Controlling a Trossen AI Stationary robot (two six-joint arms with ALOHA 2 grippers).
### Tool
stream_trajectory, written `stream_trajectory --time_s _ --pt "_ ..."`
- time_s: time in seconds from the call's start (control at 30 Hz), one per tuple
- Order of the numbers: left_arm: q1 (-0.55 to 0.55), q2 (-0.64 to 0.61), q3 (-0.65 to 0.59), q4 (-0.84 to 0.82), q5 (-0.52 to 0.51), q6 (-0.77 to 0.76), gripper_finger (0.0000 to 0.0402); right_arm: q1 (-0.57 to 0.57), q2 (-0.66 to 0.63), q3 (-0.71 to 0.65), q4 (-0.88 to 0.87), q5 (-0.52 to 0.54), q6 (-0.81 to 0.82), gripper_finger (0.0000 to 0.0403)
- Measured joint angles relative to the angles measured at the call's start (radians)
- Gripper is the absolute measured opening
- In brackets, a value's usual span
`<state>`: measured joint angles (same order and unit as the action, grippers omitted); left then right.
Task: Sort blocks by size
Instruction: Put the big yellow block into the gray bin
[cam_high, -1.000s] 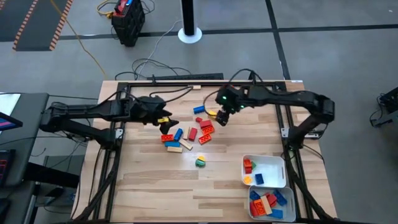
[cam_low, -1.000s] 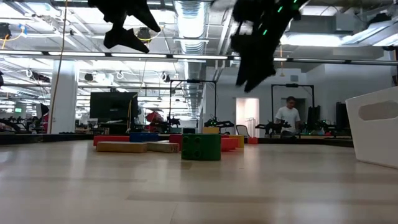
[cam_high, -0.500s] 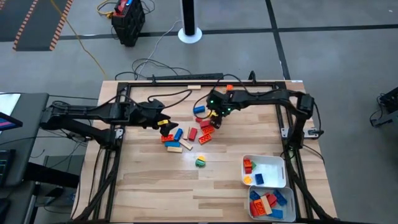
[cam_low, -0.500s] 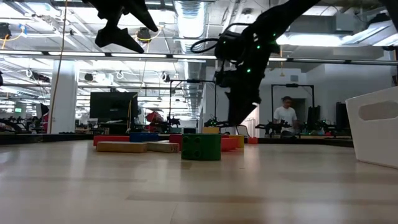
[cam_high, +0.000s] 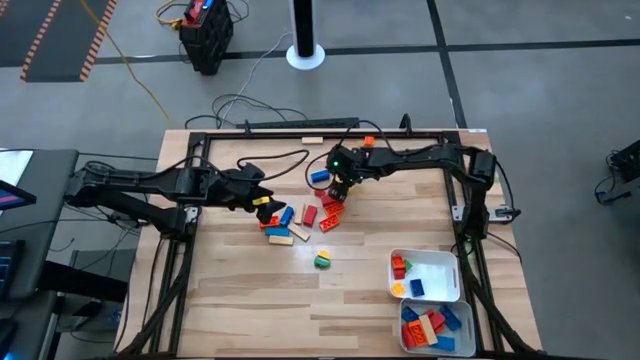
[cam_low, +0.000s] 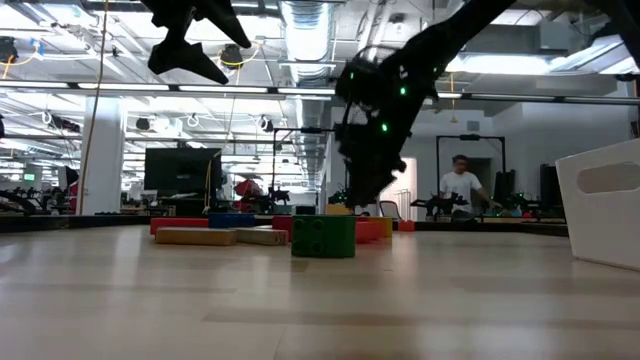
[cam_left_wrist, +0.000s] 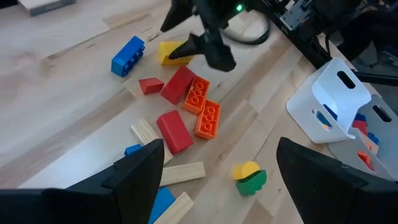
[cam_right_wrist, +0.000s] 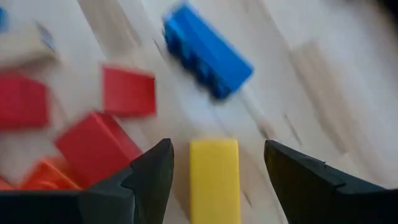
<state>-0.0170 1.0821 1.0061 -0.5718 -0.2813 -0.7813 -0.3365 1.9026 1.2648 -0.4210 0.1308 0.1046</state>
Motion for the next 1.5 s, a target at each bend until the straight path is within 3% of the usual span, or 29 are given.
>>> stream_trajectory --time_s 0.43,0.87,1.13,1.33,1.5 --pt "-0.005 0.000 0.000 -0.046 0.010 0.048 0.0300 0.036 0.050 0.000 -0.044 -0.010 0.116 0.0265" --pt "-0.005 0.000 0.000 -0.045 0.019 0.069 0.0300 0.035 0.050 0.000 -0.049 -0.042 0.177 0.0156" --pt "-0.005 0.000 0.000 -0.044 0.033 0.065 0.0300 0.034 0.049 0.000 -0.060 -0.054 0.184 0.0166" --pt "-0.005 0.000 0.000 -0.043 -0.072 0.107 0.0300 0.060 0.034 0.001 -0.141 -0.070 0.188 0.0156" --pt "0.022 0.000 0.000 -0.003 -0.170 0.237 0.0300 0.109 -0.034 0.000 -0.312 -0.079 0.205 0.0157"
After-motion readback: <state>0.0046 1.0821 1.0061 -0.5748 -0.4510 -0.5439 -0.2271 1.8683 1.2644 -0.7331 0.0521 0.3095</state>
